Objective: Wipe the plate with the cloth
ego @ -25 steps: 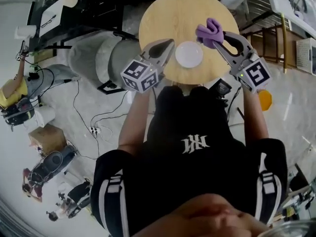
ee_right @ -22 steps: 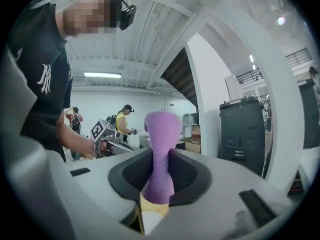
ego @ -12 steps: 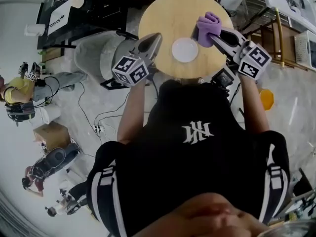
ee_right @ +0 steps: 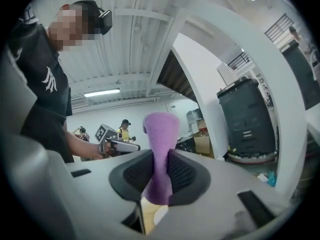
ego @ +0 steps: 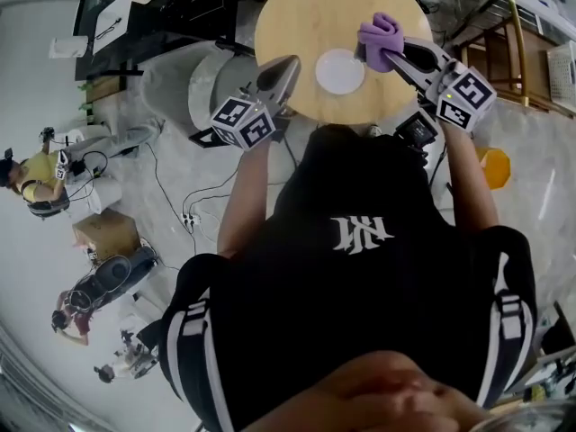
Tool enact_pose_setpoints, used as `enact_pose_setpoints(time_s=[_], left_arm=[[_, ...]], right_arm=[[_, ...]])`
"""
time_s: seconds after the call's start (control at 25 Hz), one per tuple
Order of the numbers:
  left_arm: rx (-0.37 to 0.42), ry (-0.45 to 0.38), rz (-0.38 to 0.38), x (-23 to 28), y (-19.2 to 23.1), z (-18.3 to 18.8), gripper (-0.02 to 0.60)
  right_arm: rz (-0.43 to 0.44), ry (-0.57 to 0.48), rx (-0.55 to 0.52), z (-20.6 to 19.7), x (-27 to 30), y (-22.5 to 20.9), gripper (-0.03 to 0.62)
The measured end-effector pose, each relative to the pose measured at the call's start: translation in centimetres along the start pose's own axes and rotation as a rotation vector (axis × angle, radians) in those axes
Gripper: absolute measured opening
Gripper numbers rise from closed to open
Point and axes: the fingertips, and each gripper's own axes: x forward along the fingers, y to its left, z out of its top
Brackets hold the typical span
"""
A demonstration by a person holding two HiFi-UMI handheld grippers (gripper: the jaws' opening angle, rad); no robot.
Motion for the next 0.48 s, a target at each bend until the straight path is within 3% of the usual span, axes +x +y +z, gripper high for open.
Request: enact_pose_setpoints(time_s=[0.24,0.48], left_arm=[[0.027,0.013,-0.05,0.6,-0.6,-0.6,0.002],[-0.001,0.022,-0.04,1.0,0.0,-1.7,0.002]], right_arm=[[-0.047,-0.005,-0.004,-0.4,-1.2,-0.3,0.072],[-0.068,0.013,-0.032,-0.1,-1.7,-0.6,0.072]])
